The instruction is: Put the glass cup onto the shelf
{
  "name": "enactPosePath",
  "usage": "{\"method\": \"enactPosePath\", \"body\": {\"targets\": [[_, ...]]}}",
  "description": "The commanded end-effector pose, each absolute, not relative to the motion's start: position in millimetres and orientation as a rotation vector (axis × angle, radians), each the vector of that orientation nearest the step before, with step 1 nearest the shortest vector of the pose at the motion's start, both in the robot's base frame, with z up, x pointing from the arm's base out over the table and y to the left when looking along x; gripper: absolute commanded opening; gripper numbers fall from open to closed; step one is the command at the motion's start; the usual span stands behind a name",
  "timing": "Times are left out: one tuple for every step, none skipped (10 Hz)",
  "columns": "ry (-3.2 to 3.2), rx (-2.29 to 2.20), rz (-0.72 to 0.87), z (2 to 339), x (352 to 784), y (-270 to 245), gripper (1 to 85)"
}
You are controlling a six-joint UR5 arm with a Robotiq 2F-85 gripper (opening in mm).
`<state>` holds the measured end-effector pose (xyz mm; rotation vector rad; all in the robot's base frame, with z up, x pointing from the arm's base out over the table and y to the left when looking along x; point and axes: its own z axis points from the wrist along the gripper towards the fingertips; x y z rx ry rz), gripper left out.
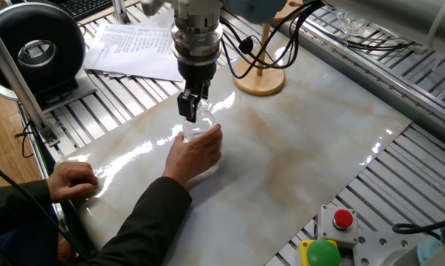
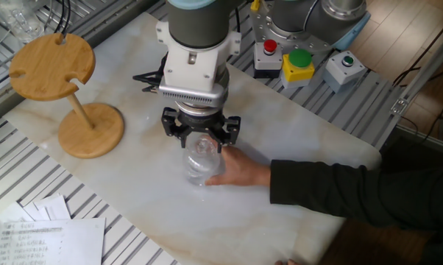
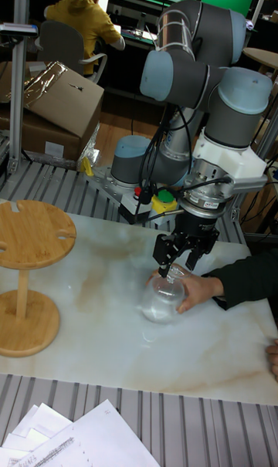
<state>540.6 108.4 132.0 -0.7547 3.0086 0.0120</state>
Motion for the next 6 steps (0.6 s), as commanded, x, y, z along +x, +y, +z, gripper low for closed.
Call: {"method": "enactPosePath", "body": {"targets": [[3.026, -0.705, 0.027, 142, 541, 111, 1.0], [3.026, -0.71, 0.029, 148, 541, 112, 1.0], [3.023, -0.731, 0.01, 157, 543, 107, 1.0], [3.02, -0.756, -0.009, 167, 544, 101, 1.0], [3.017, -0.785, -0.035, 179, 545, 93, 1.0], [3.009, -0.822, -0.045, 191, 548, 84, 1.0]]}}
